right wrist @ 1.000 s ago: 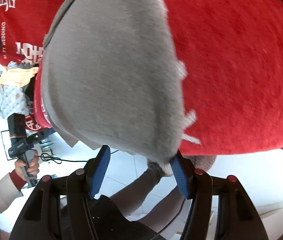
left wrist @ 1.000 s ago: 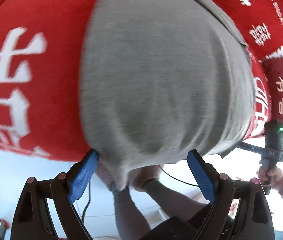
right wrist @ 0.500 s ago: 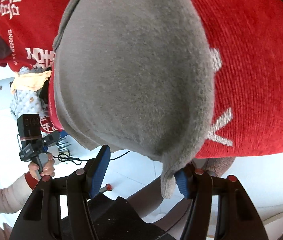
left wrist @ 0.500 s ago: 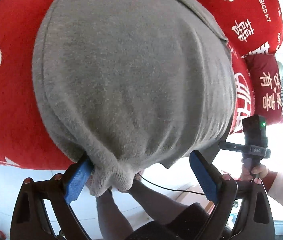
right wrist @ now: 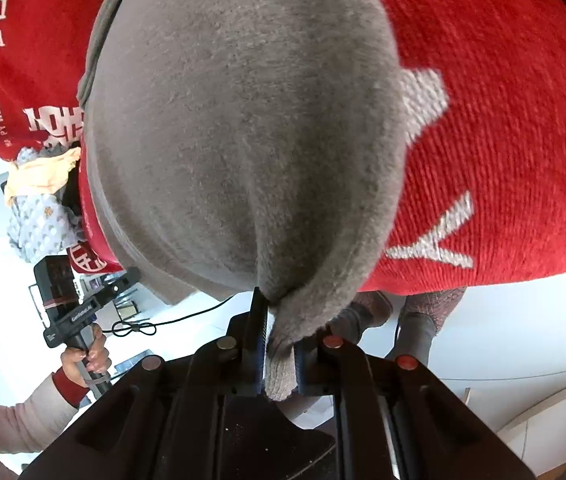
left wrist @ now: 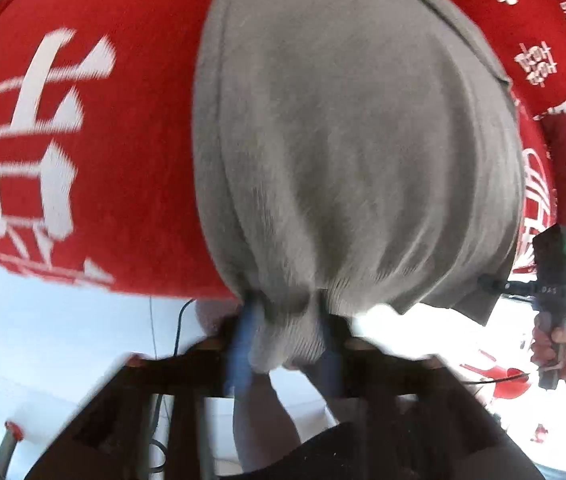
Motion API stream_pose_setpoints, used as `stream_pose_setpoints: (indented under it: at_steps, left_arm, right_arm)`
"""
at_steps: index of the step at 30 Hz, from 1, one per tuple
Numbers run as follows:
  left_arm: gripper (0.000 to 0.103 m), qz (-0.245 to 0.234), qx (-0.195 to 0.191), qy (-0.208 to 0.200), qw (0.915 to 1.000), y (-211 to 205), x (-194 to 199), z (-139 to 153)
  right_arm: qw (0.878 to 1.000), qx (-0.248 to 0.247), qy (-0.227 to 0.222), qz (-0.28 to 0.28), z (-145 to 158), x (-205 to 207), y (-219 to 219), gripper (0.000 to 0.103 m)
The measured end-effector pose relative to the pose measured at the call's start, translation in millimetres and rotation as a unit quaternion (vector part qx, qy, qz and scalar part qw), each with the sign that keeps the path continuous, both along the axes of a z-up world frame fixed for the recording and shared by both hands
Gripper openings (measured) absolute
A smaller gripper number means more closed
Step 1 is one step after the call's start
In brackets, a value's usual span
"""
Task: Fold small clothes
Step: 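Close both tools on the hem and fold it over onto the collar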
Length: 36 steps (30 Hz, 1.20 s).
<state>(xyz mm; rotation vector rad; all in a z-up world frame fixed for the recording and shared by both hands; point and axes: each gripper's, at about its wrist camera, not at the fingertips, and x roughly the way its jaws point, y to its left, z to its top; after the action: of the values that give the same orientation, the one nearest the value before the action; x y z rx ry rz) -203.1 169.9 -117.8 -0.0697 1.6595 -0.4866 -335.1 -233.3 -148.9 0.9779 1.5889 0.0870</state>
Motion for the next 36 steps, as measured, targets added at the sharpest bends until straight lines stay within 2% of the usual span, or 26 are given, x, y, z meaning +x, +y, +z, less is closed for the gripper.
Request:
stream_pose_setpoints:
  at_steps: [2,6,12,14,16,17,18,19,20,25,32,36]
  left_arm:
    - [0.070,-0.003,0.012,-0.021,0.9997,-0.3,-1.3,0.9]
    - [0.070,-0.012,0.000,-0.020,0.9997,-9.0,3.1,-5.4]
    - [0.073,-0.024,0.003,-0.009,0.9997,-18.2,-3.3,-16.1]
    - [0.073,-0.025,-0.009,0.004,0.9996,-19.5,-7.7,-19.7]
    - [0.071,-0.029,-0.019,0.001,0.9994,-28.4,-10.2,-17.4]
    - [0.057,-0.030,-0.021,-0.001,0.9993,-33.3,-9.7,-17.2]
    - [0.031,-0.030,-0.030,0.004,0.9991,-35.0,-10.1,-16.9]
    - [0.019,-0.027,-0.037,0.010,0.9989,-35.8,-9.6,-16.9]
    - [0.011,-0.018,-0.051,0.021,0.9983,-34.0,-8.3,-17.0]
    - [0.011,-0.008,-0.106,0.025,0.9941,-34.1,1.2,7.2]
    - [0.011,0.018,-0.180,-0.013,0.9835,-35.2,45.1,69.0]
    - [0.011,0.000,-0.201,-0.046,0.9786,-40.7,78.3,100.3]
  right_arm:
    - [1.000,0.000,0.004,0.005,-2.9,-2.1,-6.0,0.014]
    - [1.000,-0.002,0.009,0.014,-4.5,-1.1,-6.9,0.014]
    - [1.000,0.001,0.011,0.013,-4.8,-0.9,-5.5,0.016]
    - [1.000,0.002,0.013,0.011,-6.0,-0.1,-5.1,0.016]
    - [1.000,0.002,0.014,0.012,-6.4,0.4,-4.8,0.016]
    - [1.000,0.001,0.015,0.013,-5.7,0.9,-4.4,0.016]
    - [1.000,-0.001,0.014,0.016,-4.4,1.6,-3.6,0.016]
    - [1.000,-0.003,0.013,0.019,-2.1,2.7,-1.8,0.014]
    - [1.000,-0.002,0.011,0.020,1.1,4.5,0.9,0.013]
    - [1.000,0.025,-0.017,0.003,22.3,6.7,6.3,0.012]
    - [0.992,0.049,-0.089,-0.068,75.1,24.8,1.2,0.011]
    - [0.985,0.049,-0.135,-0.097,106.6,43.8,-4.9,0.010]
